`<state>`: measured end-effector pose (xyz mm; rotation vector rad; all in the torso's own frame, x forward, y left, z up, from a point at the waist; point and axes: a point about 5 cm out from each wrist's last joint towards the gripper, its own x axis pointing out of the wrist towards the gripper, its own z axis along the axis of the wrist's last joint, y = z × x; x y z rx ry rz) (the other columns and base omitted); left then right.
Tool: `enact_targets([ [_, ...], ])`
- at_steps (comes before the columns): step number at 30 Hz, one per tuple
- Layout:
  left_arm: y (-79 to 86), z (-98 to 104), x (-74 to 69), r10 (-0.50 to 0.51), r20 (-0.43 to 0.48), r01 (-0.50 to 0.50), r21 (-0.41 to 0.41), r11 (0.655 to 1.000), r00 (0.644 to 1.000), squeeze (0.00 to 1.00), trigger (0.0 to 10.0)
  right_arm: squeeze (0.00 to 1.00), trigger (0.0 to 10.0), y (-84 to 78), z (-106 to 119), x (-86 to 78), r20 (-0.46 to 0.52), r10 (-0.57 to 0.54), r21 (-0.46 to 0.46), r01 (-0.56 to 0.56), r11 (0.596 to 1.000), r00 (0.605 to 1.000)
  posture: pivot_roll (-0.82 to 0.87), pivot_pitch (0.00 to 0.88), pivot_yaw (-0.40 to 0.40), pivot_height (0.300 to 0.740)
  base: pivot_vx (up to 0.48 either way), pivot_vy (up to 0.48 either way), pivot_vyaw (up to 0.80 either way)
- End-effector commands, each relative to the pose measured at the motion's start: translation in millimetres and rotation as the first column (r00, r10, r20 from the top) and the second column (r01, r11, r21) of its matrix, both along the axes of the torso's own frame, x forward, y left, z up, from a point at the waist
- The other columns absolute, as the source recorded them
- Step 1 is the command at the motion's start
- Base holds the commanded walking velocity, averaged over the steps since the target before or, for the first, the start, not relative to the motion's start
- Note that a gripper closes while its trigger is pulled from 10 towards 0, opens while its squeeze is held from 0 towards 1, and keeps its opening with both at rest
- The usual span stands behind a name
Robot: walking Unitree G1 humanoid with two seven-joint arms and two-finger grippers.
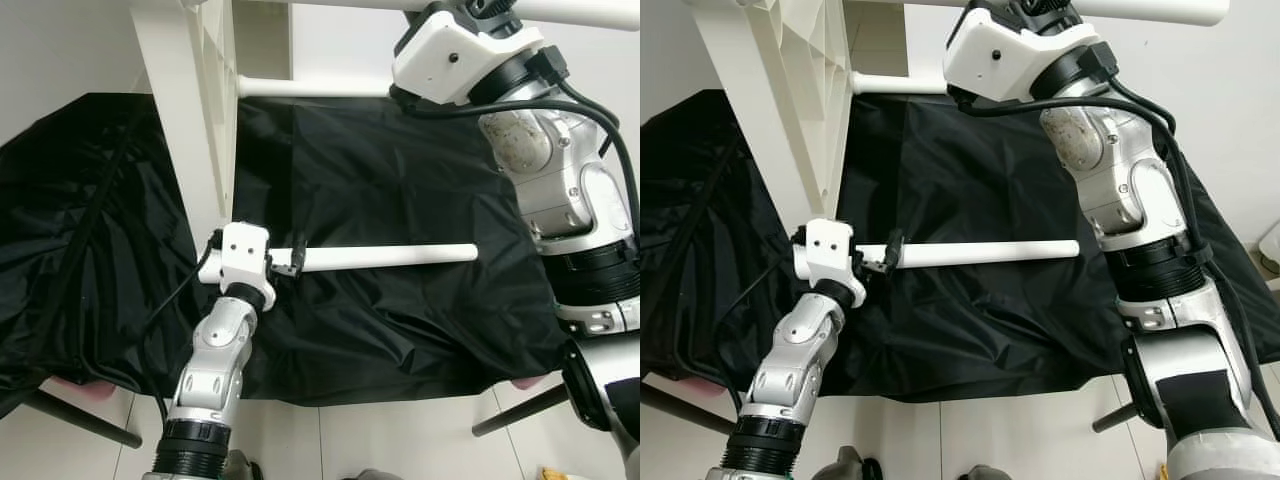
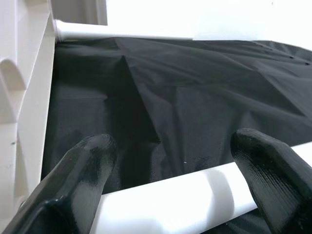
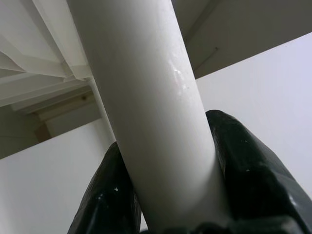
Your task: Building children table
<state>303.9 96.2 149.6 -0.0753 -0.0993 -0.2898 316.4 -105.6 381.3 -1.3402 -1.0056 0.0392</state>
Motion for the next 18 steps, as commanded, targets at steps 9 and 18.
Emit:
enact_targets([
  [9, 28.0, -23.9, 17.1, 0.25, -0.218, -0.278, -0.105, 0.955, 0.943, 0.0, 10.0, 0.0, 0.0, -19.1, 18.3, -6.9, -0.019, 0.039, 0.185, -0.035, 0.982, 0.999, -0.12, 0.137, 0.03, 0.74, 0.0, 0.0, 0.0],
  [18, 60.5, -10.0, 32.0, 0.528, -0.219, -0.546, -0.028, 0.837, 0.821, 0.0, 10.0, 0.0, 0.0, -29.3, 36.5, -13.6, 0.001, 0.069, 0.316, -0.066, 0.946, 0.998, -0.12, 0.139, 0.041, 0.74, 0.0, 0.0, 0.0],
])
